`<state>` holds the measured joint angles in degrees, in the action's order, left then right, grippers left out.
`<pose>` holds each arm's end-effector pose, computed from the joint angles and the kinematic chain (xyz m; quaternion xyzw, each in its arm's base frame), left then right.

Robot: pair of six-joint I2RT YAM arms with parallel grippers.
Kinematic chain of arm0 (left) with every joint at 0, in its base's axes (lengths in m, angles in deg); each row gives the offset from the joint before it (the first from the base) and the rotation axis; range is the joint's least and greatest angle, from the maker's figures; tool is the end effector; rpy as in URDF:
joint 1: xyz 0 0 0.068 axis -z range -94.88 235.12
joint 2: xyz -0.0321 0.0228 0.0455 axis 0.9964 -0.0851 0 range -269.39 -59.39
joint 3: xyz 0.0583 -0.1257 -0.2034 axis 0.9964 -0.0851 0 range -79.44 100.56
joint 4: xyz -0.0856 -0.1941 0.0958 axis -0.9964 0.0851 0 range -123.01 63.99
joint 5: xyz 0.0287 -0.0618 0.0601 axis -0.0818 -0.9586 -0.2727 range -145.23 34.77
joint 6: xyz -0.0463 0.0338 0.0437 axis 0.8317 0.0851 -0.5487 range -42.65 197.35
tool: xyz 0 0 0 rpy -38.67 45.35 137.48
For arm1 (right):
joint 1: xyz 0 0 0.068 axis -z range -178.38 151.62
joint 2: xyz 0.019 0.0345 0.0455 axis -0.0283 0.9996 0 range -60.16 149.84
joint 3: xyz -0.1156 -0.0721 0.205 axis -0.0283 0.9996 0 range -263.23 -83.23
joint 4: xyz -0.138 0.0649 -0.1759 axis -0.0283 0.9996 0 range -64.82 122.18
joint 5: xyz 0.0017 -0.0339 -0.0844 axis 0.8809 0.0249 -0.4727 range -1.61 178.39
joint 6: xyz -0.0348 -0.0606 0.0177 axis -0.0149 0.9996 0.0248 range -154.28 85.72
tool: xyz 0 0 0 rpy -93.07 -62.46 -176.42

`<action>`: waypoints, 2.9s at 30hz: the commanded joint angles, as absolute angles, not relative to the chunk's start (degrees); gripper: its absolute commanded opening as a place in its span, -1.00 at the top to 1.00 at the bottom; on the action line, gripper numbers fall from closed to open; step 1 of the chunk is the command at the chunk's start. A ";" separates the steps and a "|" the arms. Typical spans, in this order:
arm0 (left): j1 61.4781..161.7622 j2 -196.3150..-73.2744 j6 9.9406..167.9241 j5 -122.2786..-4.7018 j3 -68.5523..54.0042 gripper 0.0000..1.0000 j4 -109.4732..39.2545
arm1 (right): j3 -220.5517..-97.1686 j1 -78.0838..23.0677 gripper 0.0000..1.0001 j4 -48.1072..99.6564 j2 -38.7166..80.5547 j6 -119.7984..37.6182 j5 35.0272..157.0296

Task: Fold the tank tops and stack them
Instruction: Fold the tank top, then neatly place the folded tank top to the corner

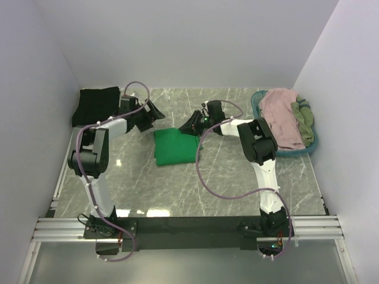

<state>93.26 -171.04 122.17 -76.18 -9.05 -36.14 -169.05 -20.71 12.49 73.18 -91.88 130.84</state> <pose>0.4025 -0.0790 0.1570 -0.2027 0.8644 -0.3381 0.3121 0.4176 0.2150 0.1006 0.0905 0.8382 0.5232 0.1247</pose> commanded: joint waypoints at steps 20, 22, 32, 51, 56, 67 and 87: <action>101.11 -155.62 122.79 -67.45 -28.38 -0.99 -21.58 | -176.48 -19.30 0.32 35.47 71.50 -74.53 115.72; 101.73 -158.17 122.88 -67.18 -26.63 -0.99 -21.32 | -176.57 -19.30 0.32 35.55 71.24 -74.44 115.63; 102.69 -170.56 119.54 -66.30 -17.92 -0.99 -17.44 | -181.57 -19.30 0.32 39.24 73.34 -73.48 117.13; 107.36 -177.77 120.07 -70.09 -11.95 -0.36 -16.84 | -183.51 -19.30 0.32 40.03 74.58 -73.21 118.10; 107.80 -179.27 120.07 -68.68 -9.14 0.40 -15.17 | -183.95 -19.21 0.28 39.42 73.87 -74.00 118.71; 107.27 -183.39 113.66 -44.02 8.60 0.99 -1.29 | -185.36 -18.25 -0.16 36.60 61.50 -76.90 116.96; 91.72 -194.91 90.45 -20.59 45.61 0.99 -0.05 | -151.09 -17.45 -0.18 29.93 25.97 -73.48 110.71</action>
<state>92.78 -194.45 95.18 -22.35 41.24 1.76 -152.90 -17.17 32.14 27.36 -75.01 110.61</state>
